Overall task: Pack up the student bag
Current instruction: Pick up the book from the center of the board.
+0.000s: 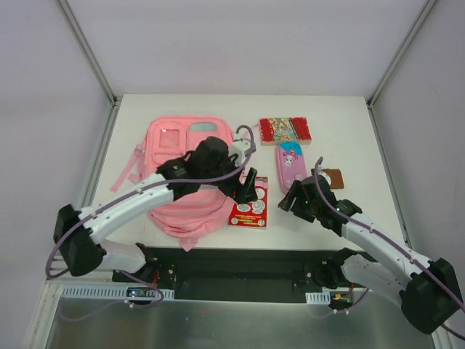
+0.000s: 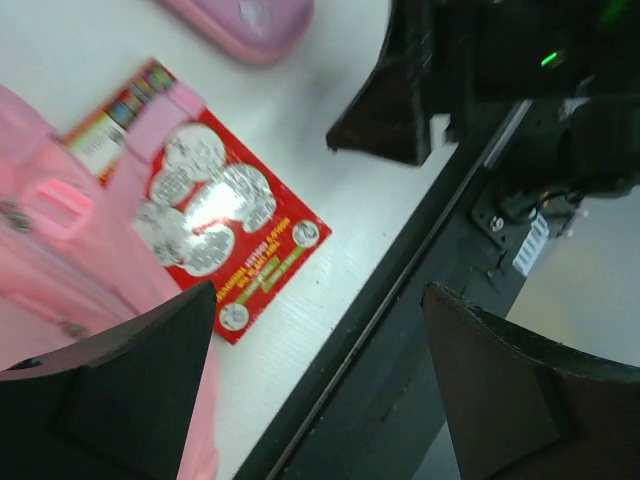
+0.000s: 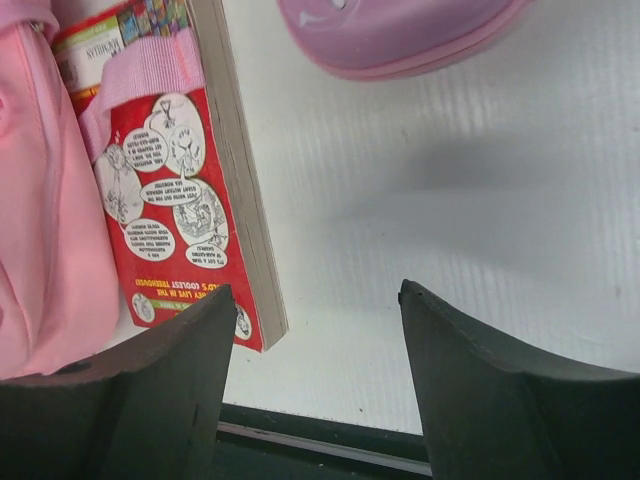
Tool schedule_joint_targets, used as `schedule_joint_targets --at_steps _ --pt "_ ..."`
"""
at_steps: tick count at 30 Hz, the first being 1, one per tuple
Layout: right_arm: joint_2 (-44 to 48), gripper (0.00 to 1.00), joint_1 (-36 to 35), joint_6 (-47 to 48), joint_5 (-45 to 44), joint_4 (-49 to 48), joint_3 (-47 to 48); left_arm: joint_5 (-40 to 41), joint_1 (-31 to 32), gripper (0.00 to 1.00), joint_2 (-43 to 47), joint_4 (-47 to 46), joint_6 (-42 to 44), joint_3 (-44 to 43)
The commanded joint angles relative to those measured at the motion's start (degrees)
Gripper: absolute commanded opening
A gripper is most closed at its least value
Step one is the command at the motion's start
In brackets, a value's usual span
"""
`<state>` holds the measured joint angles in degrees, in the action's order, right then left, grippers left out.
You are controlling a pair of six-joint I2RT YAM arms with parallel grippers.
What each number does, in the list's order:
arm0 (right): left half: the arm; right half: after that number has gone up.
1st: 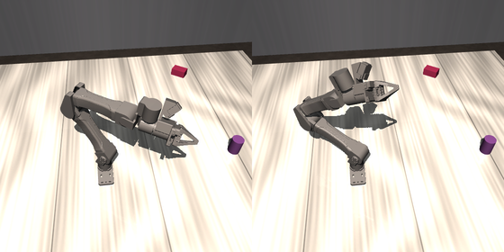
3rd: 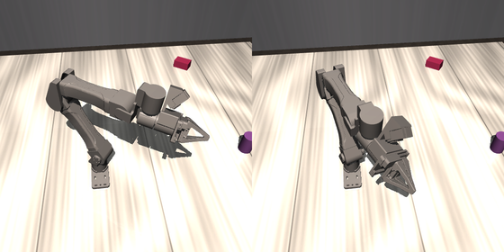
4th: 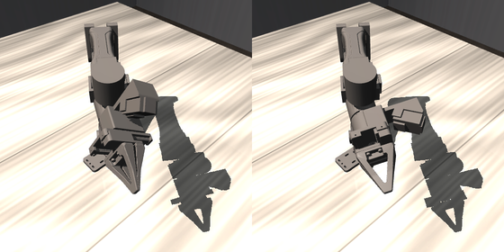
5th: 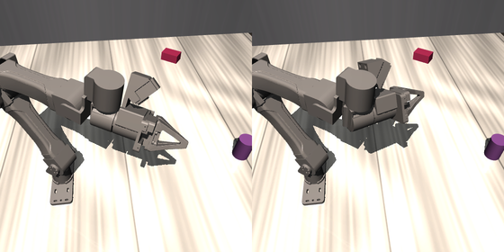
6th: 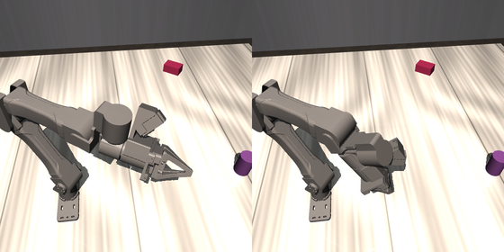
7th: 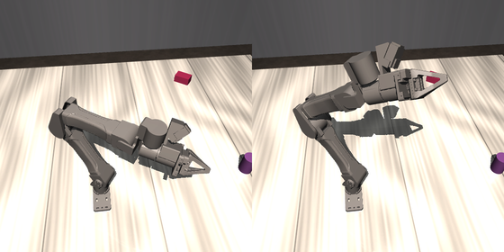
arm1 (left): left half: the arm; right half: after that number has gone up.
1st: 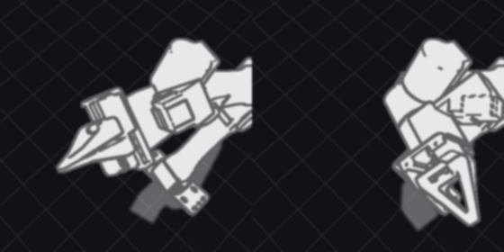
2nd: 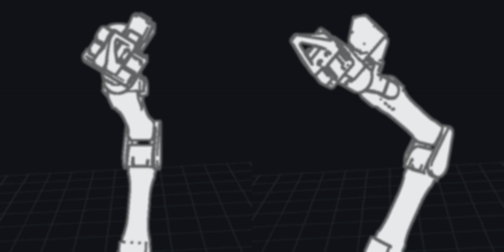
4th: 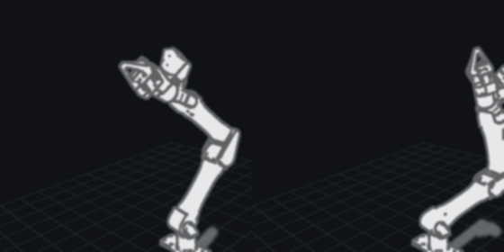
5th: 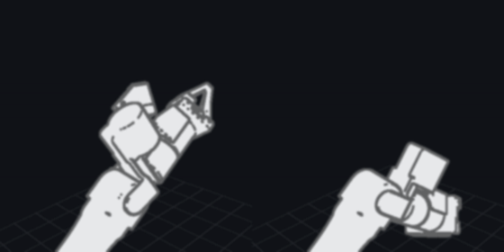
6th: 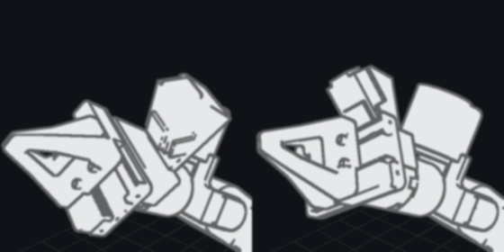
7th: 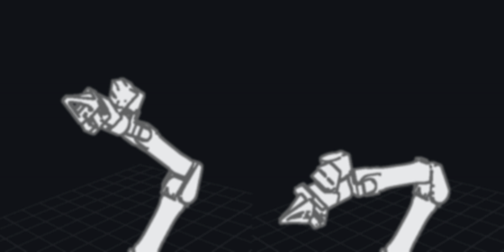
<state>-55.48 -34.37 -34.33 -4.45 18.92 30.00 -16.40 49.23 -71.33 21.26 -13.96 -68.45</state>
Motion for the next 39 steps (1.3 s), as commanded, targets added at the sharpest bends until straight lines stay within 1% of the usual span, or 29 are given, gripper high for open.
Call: schedule_joint_targets --at_steps 1,3,5,6,7,9,14,17,22,25,29,31,33,34,35,37,39 --pt "6.69 0.7 2.28 -3.11 -5.83 5.95 0.94 -6.53 1.48 0.82 -5.13 -9.38 -6.43 4.8" --pt "10.11 0.7 2.99 -3.82 -8.28 8.84 0.24 -5.32 1.48 0.81 -7.85 -11.23 -8.71 5.51" --pt "12.23 0.7 3.96 -3.99 -9.0 9.64 -0.72 -4.87 1.39 0.83 -9.52 -14.21 -10.99 7.79" --pt "13.81 0.7 4.22 -4.17 -9.17 9.91 -0.91 -5.39 1.39 0.84 -10.49 -15.88 -11.7 8.67" --pt "14.52 0.7 4.57 -4.26 -9.09 9.91 -1.17 -7.66 1.39 0.84 -11.8 -18.85 -12.32 9.38" --pt "15.58 0.7 4.75 -4.35 -8.91 10.0 -1.26 -7.59 1.39 0.83 -16.19 -19.93 -14.43 9.29" --pt "14.97 0.7 4.84 -3.56 -8.12 10.09 -0.47 -2.95 0.95 0.82 -23.31 -21.08 -15.49 8.94" --pt "13.92 0.7 4.84 -2.94 -7.16 9.47 -0.2 -2.68 -0.8 0.82 -24.82 -21.08 -17.07 9.99" --pt "11.19 0.71 4.93 -1.53 -4.52 7.01 0.32 1.1 -3.44 0.82 -22.46 -20.91 -17.16 14.91" --pt "8.38 0.71 4.93 -1.53 -2.24 4.2 0.32 4.0 -4.93 0.82 -20.78 -19.42 -16.37 17.55" --pt "3.91 0.71 4.75 -1.36 1.19 0.26 0.59 5.68 -6.25 0.83 -18.15 -18.44 -15.84 20.19" --pt "2.32 0.72 4.66 -1.18 2.6 -1.51 0.67 7.16 -6.25 0.8 -17.18 -17.66 -15.31 20.37" --pt "-0.23 0.72 4.31 -0.74 3.92 -3.0 1.29 8.49 -6.34 0.82 -16.04 -17.56 -15.66 20.89" --pt "-1.11 0.72 4.14 -0.48 3.92 -3.71 1.55 9.45 -6.34 0.82 -15.69 -15.74 -15.14 20.46" --pt "-3.03 0.72 3.79 -0.39 6.27 -4.58 1.82 9.9 -6.26 0.82 -15.59 -14.59 -15.14 19.93" --pt "-4.71 0.73 2.82 -0.57 6.91 -6.08 2.34 9.55 -6.34 0.84 -16.81 -14.4 -14.96 19.4" --pt "-7.61 0.75 2.55 -1.18 8.49 -8.63 2.52 7.53 -6.26 0.82 -18.49 -14.49 -14.7 18.18"
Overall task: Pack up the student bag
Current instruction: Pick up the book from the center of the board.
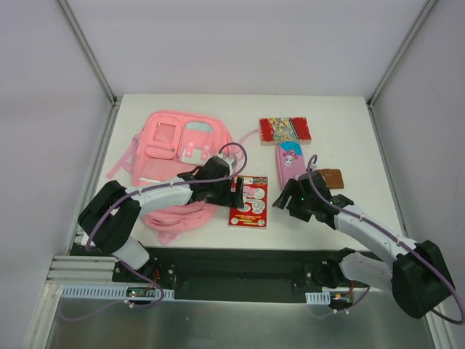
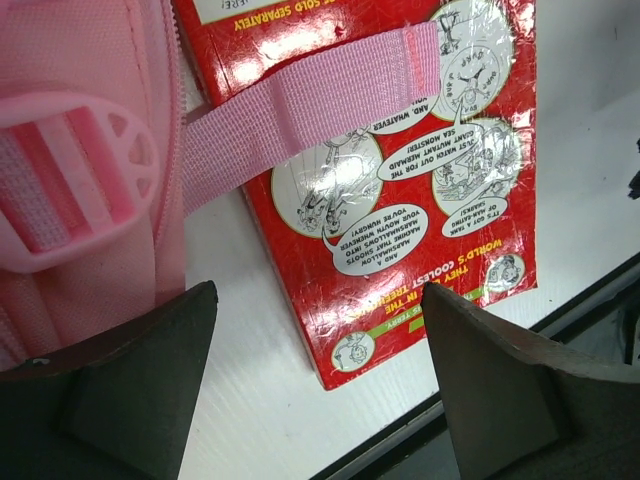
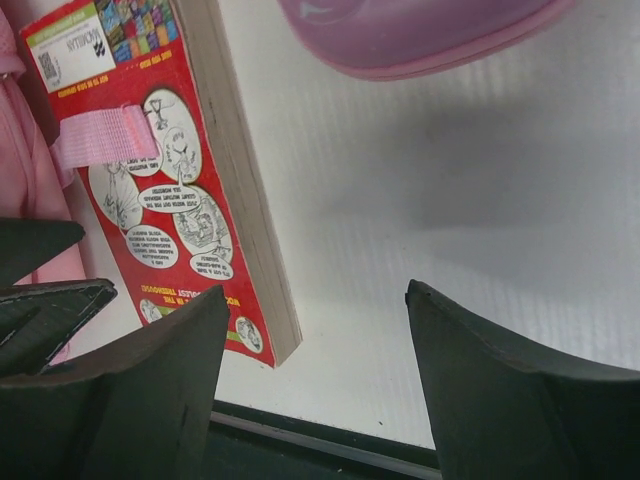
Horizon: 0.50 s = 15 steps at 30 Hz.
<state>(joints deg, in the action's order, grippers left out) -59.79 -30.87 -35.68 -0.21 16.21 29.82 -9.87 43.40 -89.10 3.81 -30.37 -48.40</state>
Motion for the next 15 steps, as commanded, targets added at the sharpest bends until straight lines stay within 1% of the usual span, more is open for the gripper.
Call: schedule_joint_targets --at_steps 1,2,5,6,11,13,15 --pt "-4.45 0.75 -1.03 -0.17 4.77 -6.53 2.87 0.21 -0.42 0.81 -2.46 2.69 1.8 -2.31" --pt "-6.46 0.75 -1.03 -0.26 5.65 -7.67 3.13 -1.63 -0.42 0.8 -3.18 1.73 1.89 -2.57" --pt "-9.54 0.76 -1.12 -1.14 5.31 -8.82 3.75 -3.57 -0.42 0.79 -4.94 -0.38 1.54 -2.84" --pt "-10.25 0.76 -1.03 -1.23 5.31 -9.43 3.75 -5.15 -0.42 0.8 -5.03 -2.47 1.46 -2.32" --pt "-14.55 0.76 -1.03 -2.37 6.27 -11.45 4.28 -7.53 -0.33 0.8 -6.35 -5.83 -0.39 -1.35" --pt "-16.75 0.75 -1.03 -2.9 7.06 -12.77 4.37 -9.28 -0.42 0.73 -7.05 -7.85 -1.44 -0.47" --pt "-18.16 0.74 -0.94 -3.34 8.11 -14.18 4.28 -10.43 -0.33 0.7 -7.58 -9.26 -2.76 0.23"
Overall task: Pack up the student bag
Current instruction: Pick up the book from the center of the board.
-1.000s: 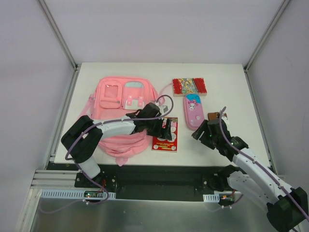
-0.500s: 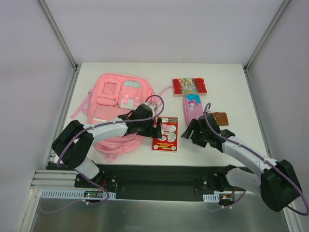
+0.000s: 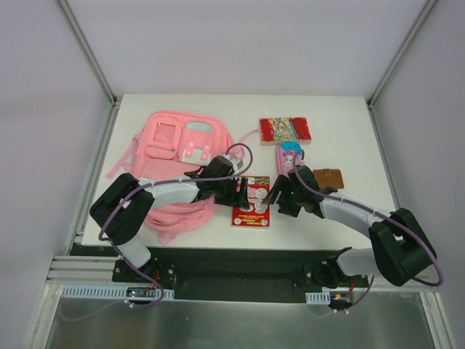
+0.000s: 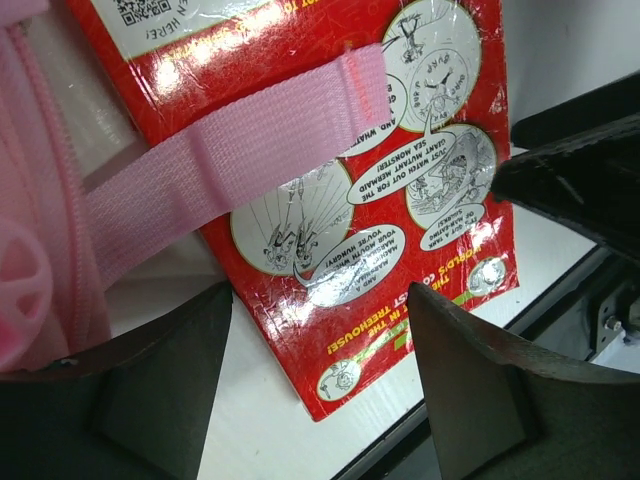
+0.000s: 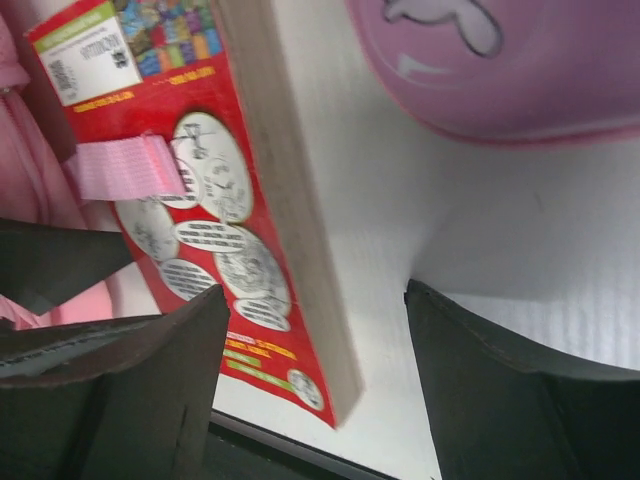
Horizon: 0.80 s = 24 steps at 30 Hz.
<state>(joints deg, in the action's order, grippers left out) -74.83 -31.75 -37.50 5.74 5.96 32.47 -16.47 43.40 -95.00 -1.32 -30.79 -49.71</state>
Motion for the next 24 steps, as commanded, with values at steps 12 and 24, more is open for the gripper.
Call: schedule_joint_targets --at_steps 12,24 --pt "-11.74 0.66 0.02 -5.92 6.74 -13.95 -2.59 -6.82 -0.33 0.68 -2.29 -8.52 -4.11 3.48" --pt "-8.77 0.59 -0.33 -5.57 7.19 -17.47 -6.01 -7.43 -0.33 0.67 -2.12 -9.22 -4.2 3.13"
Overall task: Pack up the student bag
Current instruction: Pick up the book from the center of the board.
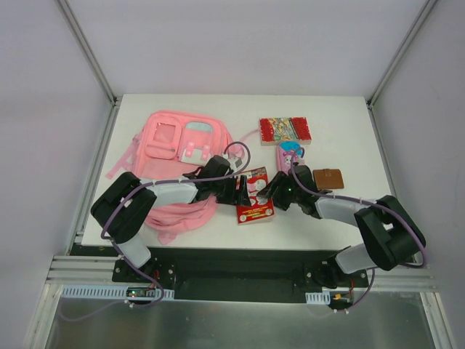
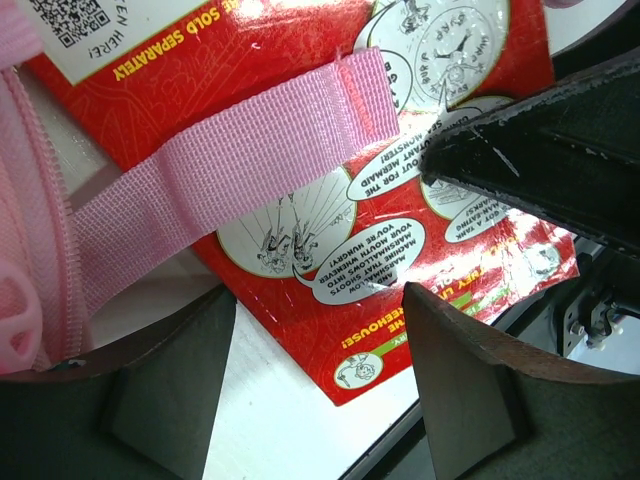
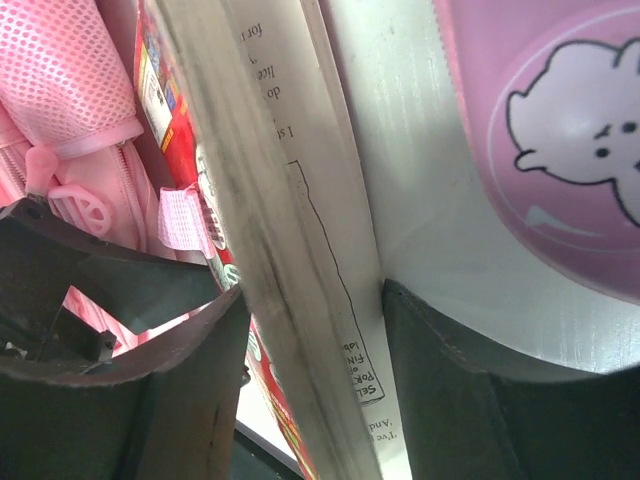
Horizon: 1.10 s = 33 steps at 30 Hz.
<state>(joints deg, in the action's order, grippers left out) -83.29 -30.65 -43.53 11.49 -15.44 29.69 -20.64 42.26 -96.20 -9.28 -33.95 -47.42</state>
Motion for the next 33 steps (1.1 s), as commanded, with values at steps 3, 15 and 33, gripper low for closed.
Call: schedule_joint_targets --at_steps 3,15,33 --pt "3.3 0.66 -1.25 1.95 1.96 2.96 -3.68 -3.35 0.81 0.66 -1.18 -1.18 -1.02 0.84" --pt "3.31 0.71 -1.43 1.61 9.96 -5.47 -2.45 -4.67 0.98 0.65 -1.97 -1.36 -0.94 -0.48" --pt "3.83 0.76 -2.04 -4.11 8.03 -16.81 -2.88 -5.46 1.51 0.64 -1.71 -2.15 -1.11 -0.31"
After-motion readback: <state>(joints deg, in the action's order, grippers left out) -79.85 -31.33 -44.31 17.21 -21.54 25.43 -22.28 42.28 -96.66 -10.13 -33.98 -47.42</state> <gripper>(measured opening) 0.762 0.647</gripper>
